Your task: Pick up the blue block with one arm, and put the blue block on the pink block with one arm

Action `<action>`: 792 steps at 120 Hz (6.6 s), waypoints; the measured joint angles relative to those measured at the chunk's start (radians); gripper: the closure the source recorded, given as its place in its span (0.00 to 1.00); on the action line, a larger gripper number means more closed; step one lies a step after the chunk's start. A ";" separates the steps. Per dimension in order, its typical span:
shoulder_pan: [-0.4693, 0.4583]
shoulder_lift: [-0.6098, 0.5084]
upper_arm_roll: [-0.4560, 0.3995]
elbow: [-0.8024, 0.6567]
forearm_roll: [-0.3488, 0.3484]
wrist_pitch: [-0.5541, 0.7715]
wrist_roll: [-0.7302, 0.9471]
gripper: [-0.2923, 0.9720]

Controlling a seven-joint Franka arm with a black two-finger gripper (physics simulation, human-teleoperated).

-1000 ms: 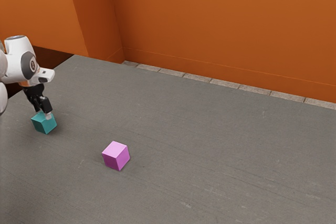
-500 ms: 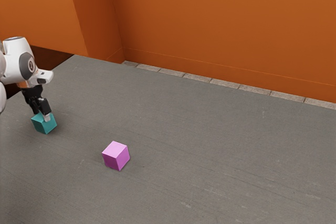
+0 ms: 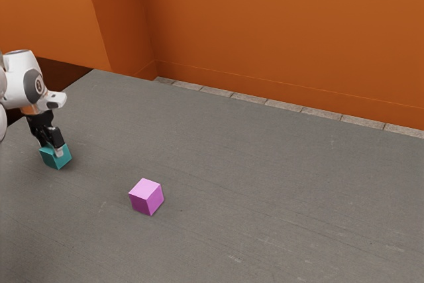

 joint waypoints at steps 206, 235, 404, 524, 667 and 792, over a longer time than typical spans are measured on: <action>-0.001 0.021 -0.010 -0.009 0.003 0.034 -0.045 0.49; -0.001 -0.012 -0.011 -0.020 0.006 0.031 -0.052 0.50; -0.002 -0.374 -0.580 -0.406 0.253 0.000 -0.789 0.50; -0.001 -0.459 -0.679 -0.521 0.265 0.033 -0.845 0.50; 0.002 -0.588 -0.679 -0.675 0.215 0.182 -0.856 0.49; -0.001 -0.568 -0.669 -0.670 0.206 0.216 -0.806 0.35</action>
